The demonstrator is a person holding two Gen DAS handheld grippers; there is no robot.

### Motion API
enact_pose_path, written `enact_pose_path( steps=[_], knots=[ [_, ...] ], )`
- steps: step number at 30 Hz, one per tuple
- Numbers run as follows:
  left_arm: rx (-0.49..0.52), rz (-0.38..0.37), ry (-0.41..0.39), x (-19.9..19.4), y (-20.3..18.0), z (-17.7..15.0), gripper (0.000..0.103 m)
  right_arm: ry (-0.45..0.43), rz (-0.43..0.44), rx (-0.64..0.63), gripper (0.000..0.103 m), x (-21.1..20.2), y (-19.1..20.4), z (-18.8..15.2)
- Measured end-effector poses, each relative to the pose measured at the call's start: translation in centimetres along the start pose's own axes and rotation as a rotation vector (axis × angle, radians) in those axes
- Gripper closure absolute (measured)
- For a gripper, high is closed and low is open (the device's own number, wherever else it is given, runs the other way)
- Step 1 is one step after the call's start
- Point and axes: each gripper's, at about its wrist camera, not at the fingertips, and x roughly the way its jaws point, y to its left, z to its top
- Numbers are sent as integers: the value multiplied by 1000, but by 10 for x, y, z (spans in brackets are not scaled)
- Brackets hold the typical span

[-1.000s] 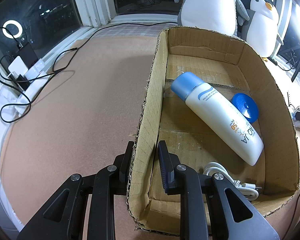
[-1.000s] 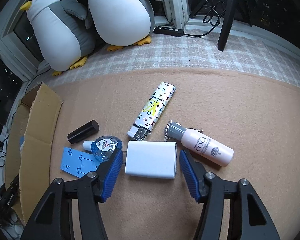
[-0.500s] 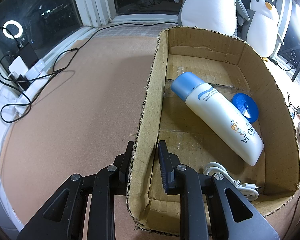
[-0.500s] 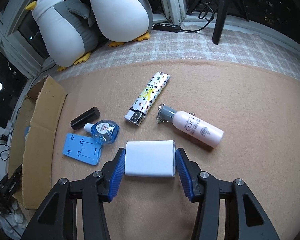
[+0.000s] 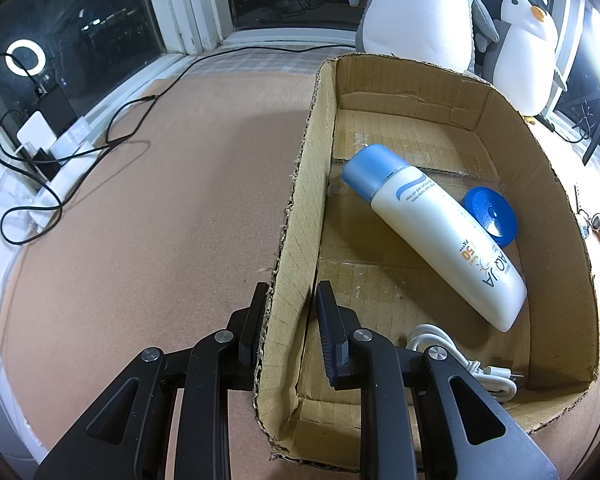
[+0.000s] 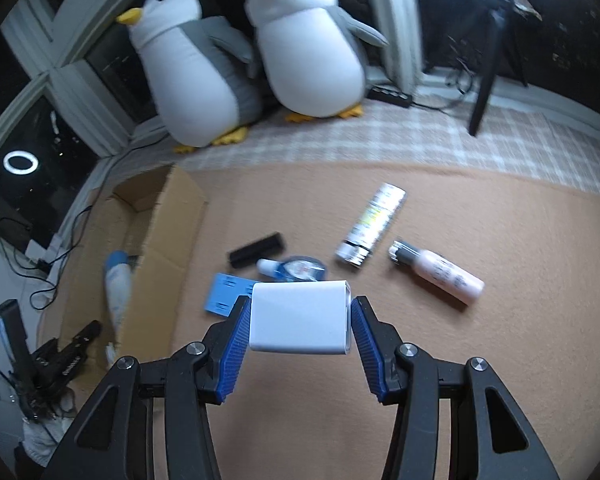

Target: Organize rigid objects

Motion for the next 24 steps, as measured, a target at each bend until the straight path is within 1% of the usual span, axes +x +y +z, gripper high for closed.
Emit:
enact_pose_path(
  steps=[4,12,17,24],
  knots=[
    [-1,-1,0,0,0,0,83,-22,30,-58,57,-2,31,10],
    [-5,-5,0,1,0,0,83,-29,83,-145,57,9,83,24],
    [-5,-12,2,2,-1,1,83,-23,107,-209,57,18,115,29],
    [-3,-10,-1,2,0,0,83,5,120,-278,57,37,149,30]
  ],
)
